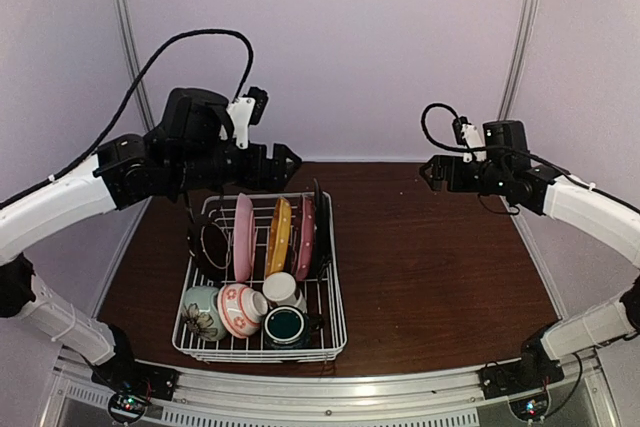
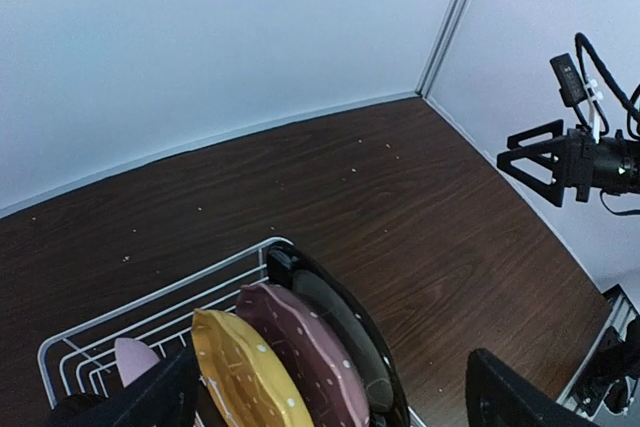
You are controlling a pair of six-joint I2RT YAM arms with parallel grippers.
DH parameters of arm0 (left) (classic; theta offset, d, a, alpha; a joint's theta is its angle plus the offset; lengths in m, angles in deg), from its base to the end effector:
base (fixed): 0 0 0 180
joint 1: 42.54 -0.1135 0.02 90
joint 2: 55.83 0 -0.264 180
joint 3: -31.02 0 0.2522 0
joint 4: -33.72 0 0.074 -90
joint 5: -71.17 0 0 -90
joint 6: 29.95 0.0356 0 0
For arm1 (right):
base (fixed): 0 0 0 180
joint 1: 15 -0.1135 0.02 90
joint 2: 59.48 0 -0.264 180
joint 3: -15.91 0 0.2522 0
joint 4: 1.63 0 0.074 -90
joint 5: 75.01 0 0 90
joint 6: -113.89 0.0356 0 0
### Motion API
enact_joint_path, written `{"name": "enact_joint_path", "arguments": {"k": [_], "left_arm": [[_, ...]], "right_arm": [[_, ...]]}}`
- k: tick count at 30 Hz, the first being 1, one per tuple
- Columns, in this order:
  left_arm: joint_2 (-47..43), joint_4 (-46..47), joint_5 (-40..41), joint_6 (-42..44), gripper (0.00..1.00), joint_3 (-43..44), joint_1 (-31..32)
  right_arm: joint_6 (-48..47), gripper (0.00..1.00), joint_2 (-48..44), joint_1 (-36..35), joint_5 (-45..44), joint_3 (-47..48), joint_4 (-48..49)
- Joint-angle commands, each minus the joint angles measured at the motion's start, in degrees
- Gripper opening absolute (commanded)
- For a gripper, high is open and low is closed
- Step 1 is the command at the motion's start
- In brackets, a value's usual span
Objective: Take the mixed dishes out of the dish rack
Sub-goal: Grab the plate from the dish rack.
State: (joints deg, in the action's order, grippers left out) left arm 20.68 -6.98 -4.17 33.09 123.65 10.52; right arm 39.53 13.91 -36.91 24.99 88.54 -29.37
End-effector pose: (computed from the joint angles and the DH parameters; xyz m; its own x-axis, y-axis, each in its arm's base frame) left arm 0.1871 -0.2338 0.3951 -0.5107 -0.0507 -0.8583 0.4526 0.8329 -0.3185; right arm 0.2691 0.1149 0.3111 -0.5635 0.0595 -0.8239 -0.3709 0.8730 0.3167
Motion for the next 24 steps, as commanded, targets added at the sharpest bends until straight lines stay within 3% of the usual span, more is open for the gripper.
{"name": "enact_joint_path", "arguments": {"k": [1,6,20,24], "left_arm": [[2.3,0.13,5.45,-3.95,0.93,3.19,5.15],[4.57,0.13,4.89,-7.53,0.91,4.84,8.11],[9.59,-3.35,1.88,-19.72,0.83,7.04,8.26],[12.64,-7.95,3.28,-23.02,0.8,10.34,8.28]], "right_arm": [[0.34,1.0,-2.05,-0.5,-1.25,-1.07,-0.92],[0.72,1.0,-2.82,-0.53,-1.3,-1.77,-0.63],[1.35,1.0,-5.26,-0.53,-2.66,-4.58,0.7],[1.06,1.0,-5.64,-0.48,-3.35,-5.02,0.29]]}}
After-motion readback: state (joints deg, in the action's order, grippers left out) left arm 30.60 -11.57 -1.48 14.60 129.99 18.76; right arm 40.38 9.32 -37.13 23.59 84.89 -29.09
